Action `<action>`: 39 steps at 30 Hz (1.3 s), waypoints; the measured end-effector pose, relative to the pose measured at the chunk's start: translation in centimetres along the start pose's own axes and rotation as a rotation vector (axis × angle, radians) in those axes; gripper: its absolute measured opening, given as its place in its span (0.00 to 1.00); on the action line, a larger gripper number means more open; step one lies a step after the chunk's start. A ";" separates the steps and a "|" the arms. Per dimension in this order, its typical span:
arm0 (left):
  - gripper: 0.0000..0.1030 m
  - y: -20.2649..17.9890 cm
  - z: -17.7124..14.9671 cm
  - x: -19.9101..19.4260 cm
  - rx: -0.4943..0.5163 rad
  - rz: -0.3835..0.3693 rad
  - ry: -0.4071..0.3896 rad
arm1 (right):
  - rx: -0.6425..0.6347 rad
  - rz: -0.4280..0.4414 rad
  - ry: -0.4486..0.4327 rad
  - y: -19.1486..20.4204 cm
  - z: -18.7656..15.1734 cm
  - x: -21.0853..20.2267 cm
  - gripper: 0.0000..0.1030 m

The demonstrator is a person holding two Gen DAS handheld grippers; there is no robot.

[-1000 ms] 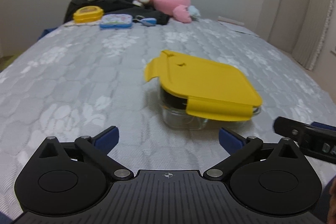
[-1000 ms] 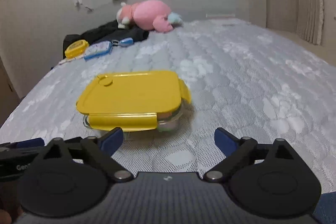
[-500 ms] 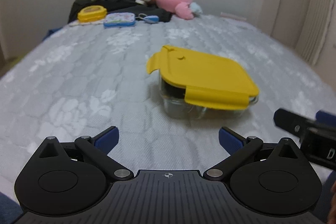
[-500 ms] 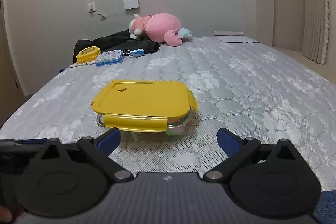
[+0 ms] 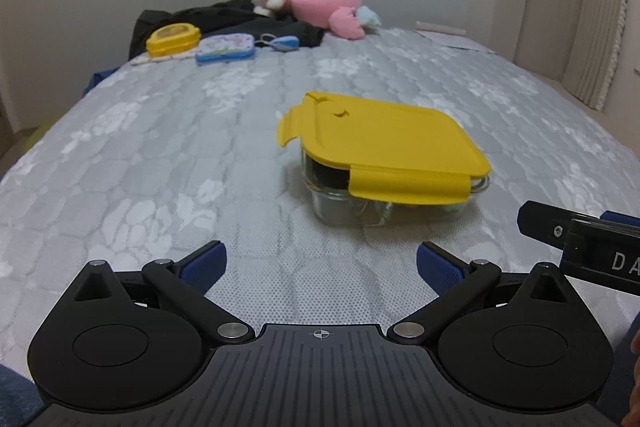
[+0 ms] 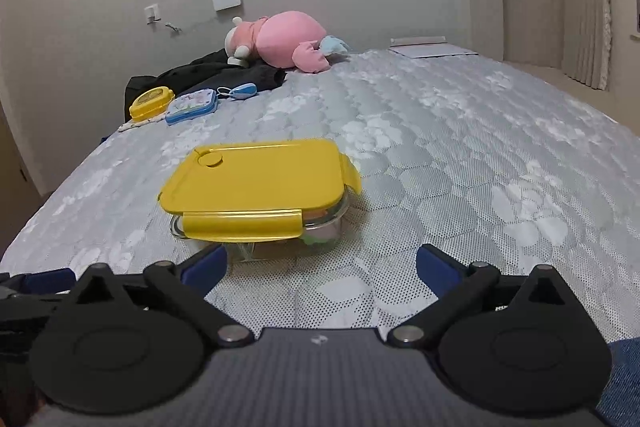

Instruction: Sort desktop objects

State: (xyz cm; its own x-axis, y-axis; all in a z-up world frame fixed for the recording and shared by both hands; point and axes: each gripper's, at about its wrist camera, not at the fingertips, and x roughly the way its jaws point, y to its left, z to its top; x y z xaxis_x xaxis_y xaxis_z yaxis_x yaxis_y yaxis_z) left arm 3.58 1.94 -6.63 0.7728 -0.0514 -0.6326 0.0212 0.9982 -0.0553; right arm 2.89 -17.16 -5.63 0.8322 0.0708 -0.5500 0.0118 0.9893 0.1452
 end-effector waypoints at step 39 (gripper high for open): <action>1.00 -0.1 0.0 0.0 0.000 0.018 0.006 | 0.032 -0.001 0.023 -0.5 -0.2 0.6 1.00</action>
State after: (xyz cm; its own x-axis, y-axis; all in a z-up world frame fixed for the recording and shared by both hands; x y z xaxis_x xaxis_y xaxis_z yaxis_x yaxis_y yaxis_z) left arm 3.55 1.83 -6.61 0.7693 -0.0336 -0.6380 0.0073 0.9990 -0.0438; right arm 3.30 -17.59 -6.17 0.8189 0.0734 -0.5692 0.0303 0.9849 0.1705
